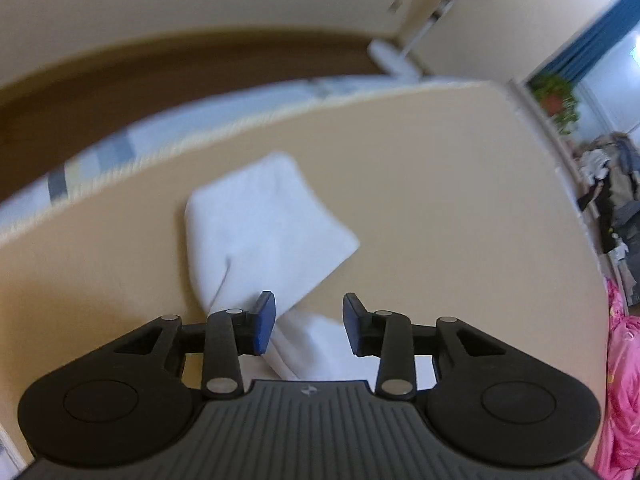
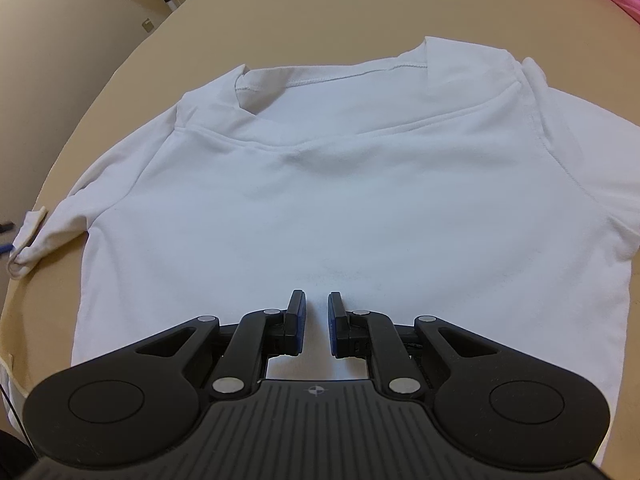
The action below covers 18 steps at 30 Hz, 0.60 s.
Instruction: Fold small clothes
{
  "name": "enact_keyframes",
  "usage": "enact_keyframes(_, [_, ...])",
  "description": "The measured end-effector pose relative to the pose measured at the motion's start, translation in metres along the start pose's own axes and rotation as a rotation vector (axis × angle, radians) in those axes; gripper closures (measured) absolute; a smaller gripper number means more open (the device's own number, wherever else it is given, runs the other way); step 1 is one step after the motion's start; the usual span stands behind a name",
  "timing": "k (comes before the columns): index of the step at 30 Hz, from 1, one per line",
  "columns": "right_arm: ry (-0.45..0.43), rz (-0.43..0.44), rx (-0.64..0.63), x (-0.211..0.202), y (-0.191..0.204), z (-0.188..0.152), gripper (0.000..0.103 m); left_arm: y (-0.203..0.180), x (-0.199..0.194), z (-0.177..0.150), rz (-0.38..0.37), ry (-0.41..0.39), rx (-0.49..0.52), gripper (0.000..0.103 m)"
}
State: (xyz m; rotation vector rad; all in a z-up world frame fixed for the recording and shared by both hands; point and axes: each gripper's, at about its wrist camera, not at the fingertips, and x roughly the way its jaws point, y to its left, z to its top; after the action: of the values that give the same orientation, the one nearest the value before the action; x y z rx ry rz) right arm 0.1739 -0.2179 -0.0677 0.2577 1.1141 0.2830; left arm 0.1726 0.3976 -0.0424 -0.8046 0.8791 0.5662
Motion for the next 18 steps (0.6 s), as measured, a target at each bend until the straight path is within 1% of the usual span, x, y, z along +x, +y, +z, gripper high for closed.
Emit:
enact_keyframes(1, [0.000, 0.001, 0.000, 0.000, 0.000, 0.000, 0.091, 0.001, 0.004, 0.001, 0.016, 0.008, -0.013, 0.063])
enact_keyframes(2, [0.001, 0.001, 0.000, 0.000, -0.001, 0.000, 0.091, -0.001, 0.004, 0.001, 0.033, -0.008, -0.005, 0.063])
enact_keyframes(3, [0.000, 0.002, 0.002, -0.001, -0.001, 0.000, 0.091, -0.006, 0.002, 0.002, 0.049, -0.030, 0.025, 0.063])
enact_keyframes(4, [0.000, 0.000, 0.001, 0.000, 0.000, 0.000, 0.091, -0.015, -0.002, 0.002, 0.073, -0.066, 0.076, 0.062])
enact_keyframes(6, [0.001, -0.001, 0.001, 0.000, 0.000, 0.000, 0.091, -0.036, -0.007, -0.003, 0.133, -0.141, 0.217, 0.055])
enact_keyframes(7, [0.001, -0.002, 0.000, 0.000, 0.000, -0.001, 0.091, -0.046, -0.007, -0.007, 0.158, -0.162, 0.284, 0.046])
enact_keyframes(8, [0.001, -0.003, 0.000, 0.001, 0.001, 0.000, 0.091, -0.058, -0.001, -0.013, 0.204, -0.178, 0.382, 0.036])
enact_keyframes(9, [0.001, -0.005, -0.003, 0.001, 0.001, -0.001, 0.091, -0.065, 0.008, -0.017, 0.250, -0.183, 0.448, 0.033])
enact_keyframes(10, [0.002, -0.006, -0.006, 0.001, 0.001, 0.000, 0.091, -0.071, 0.020, -0.023, 0.307, -0.176, 0.518, 0.033])
enact_keyframes(11, [0.002, -0.007, -0.008, 0.002, 0.002, -0.001, 0.091, -0.073, 0.033, -0.028, 0.360, -0.151, 0.571, 0.043])
enact_keyframes(12, [0.002, -0.007, -0.009, 0.002, 0.002, -0.001, 0.091, -0.072, 0.044, -0.030, 0.398, -0.124, 0.594, 0.062])
enact_keyframes(13, [0.002, -0.006, -0.008, 0.002, 0.002, 0.000, 0.091, -0.067, 0.048, -0.027, 0.420, -0.116, 0.588, 0.098])
enact_keyframes(14, [0.003, -0.005, -0.006, 0.003, 0.001, 0.000, 0.091, -0.060, 0.046, -0.020, 0.429, -0.134, 0.551, 0.097])
enact_keyframes(16, [0.002, -0.005, -0.003, 0.003, 0.002, 0.000, 0.091, -0.049, 0.033, -0.007, 0.411, -0.203, 0.473, 0.097])
enact_keyframes(17, [0.002, -0.007, -0.005, 0.003, 0.002, 0.000, 0.091, -0.044, 0.022, -0.002, 0.375, -0.247, 0.441, 0.097])
enact_keyframes(18, [0.002, -0.007, -0.007, 0.003, 0.002, 0.000, 0.091, -0.040, 0.010, 0.001, 0.295, -0.286, 0.408, 0.097])
